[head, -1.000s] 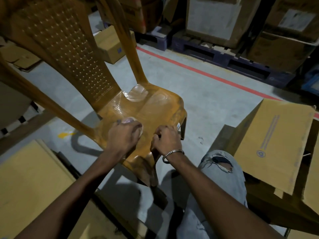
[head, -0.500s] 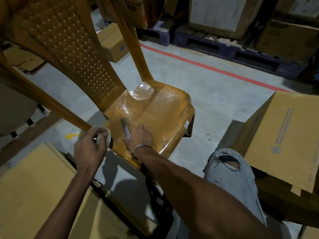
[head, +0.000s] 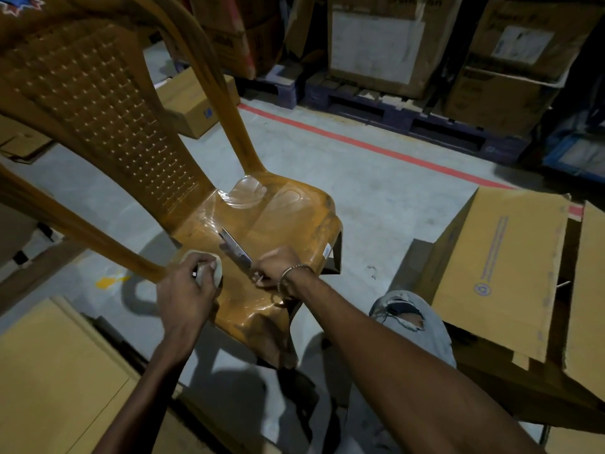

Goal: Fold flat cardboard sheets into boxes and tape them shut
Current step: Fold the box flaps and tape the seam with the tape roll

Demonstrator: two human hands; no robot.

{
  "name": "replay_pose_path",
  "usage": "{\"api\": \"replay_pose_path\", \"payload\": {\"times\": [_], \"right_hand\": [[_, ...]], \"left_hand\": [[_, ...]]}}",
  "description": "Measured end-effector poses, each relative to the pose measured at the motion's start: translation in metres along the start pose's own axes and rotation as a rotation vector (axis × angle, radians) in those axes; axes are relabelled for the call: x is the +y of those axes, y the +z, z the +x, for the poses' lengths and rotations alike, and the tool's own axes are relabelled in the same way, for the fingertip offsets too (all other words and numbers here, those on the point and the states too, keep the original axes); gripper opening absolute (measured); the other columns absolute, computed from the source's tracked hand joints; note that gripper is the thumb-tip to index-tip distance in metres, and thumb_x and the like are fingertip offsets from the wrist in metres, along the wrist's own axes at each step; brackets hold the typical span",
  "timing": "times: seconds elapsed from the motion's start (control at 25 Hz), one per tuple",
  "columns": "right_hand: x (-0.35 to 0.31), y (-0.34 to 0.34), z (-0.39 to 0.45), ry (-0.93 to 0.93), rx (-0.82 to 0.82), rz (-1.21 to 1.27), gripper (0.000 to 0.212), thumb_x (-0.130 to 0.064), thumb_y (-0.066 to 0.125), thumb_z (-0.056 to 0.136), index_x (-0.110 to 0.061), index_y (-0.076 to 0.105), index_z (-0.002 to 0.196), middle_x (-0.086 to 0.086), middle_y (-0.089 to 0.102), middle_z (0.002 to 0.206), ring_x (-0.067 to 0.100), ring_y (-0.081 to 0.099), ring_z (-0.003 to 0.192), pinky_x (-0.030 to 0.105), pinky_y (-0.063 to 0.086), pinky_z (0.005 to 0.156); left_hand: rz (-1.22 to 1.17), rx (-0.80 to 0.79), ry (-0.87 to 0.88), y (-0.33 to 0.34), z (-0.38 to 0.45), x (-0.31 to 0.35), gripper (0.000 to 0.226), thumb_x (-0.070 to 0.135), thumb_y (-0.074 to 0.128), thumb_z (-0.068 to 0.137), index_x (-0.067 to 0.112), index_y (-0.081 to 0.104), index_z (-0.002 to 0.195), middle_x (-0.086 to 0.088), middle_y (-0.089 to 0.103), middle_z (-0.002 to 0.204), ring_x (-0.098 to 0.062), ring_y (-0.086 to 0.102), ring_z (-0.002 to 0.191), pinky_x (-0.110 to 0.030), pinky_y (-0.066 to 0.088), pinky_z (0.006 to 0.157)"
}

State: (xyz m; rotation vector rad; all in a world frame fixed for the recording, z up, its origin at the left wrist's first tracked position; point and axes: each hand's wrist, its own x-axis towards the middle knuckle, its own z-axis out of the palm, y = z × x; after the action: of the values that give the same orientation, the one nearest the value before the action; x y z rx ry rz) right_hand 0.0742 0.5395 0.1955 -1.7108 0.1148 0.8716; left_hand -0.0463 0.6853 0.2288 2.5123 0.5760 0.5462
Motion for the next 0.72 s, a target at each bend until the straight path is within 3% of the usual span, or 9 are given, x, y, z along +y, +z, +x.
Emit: {"api": "replay_pose_path", "payload": {"times": [0.2, 0.36, 0.44, 0.56, 0.72], "right_hand": [[0.016, -0.033, -0.030, -0.016, -0.234, 0.386, 0.028, 0.006, 0.074, 0.088, 0.010, 0.069, 0.115, 0.024, 0.075, 0.107, 0.032, 0.075, 0.100, 0.031, 0.063, 0.079], [0.013, -0.077, -0.068, -0.137, -0.335, 0.511, 0.044, 0.009, 0.068, 0.092, 0.002, 0.056, 0.133, 0.026, 0.072, 0.119, 0.035, 0.072, 0.109, 0.041, 0.060, 0.092], [0.005, -0.109, -0.094, -0.200, -0.295, 0.578, 0.043, 0.013, 0.063, 0.092, 0.000, 0.052, 0.131, 0.026, 0.072, 0.118, 0.036, 0.073, 0.104, 0.045, 0.061, 0.092], [-0.001, -0.176, -0.139, -0.289, -0.134, 0.531, 0.041, 0.015, 0.061, 0.089, -0.006, 0.049, 0.123, 0.025, 0.074, 0.112, 0.038, 0.075, 0.093, 0.045, 0.061, 0.084], [0.028, -0.295, -0.211, -0.336, 0.112, 0.363, 0.047, 0.009, 0.059, 0.094, -0.014, 0.053, 0.135, 0.022, 0.075, 0.113, 0.040, 0.074, 0.101, 0.047, 0.062, 0.085]], "left_hand": [[-0.010, 0.026, -0.030, 0.007, 0.001, 0.020, 0.013, 0.028, 0.060, 0.100, 0.028, 0.073, 0.105, 0.005, 0.075, 0.099, -0.019, 0.066, 0.087, -0.038, 0.055, 0.068], [-0.102, -0.042, 0.017, 0.022, -0.007, 0.063, 0.012, 0.028, 0.063, 0.102, 0.029, 0.073, 0.105, 0.006, 0.074, 0.094, -0.010, 0.064, 0.075, -0.029, 0.048, 0.060], [-0.193, -0.107, 0.047, 0.034, -0.013, 0.098, 0.010, 0.029, 0.063, 0.102, 0.033, 0.072, 0.105, 0.012, 0.073, 0.091, -0.005, 0.065, 0.073, -0.026, 0.048, 0.055], [-0.317, -0.150, 0.124, 0.053, -0.017, 0.158, 0.008, 0.030, 0.065, 0.100, 0.034, 0.071, 0.101, 0.012, 0.073, 0.082, -0.009, 0.066, 0.070, -0.032, 0.052, 0.059], [-0.484, -0.233, 0.262, 0.093, -0.037, 0.265, 0.007, 0.025, 0.067, 0.097, 0.030, 0.072, 0.098, 0.013, 0.074, 0.087, -0.005, 0.066, 0.075, -0.035, 0.055, 0.067]]}}
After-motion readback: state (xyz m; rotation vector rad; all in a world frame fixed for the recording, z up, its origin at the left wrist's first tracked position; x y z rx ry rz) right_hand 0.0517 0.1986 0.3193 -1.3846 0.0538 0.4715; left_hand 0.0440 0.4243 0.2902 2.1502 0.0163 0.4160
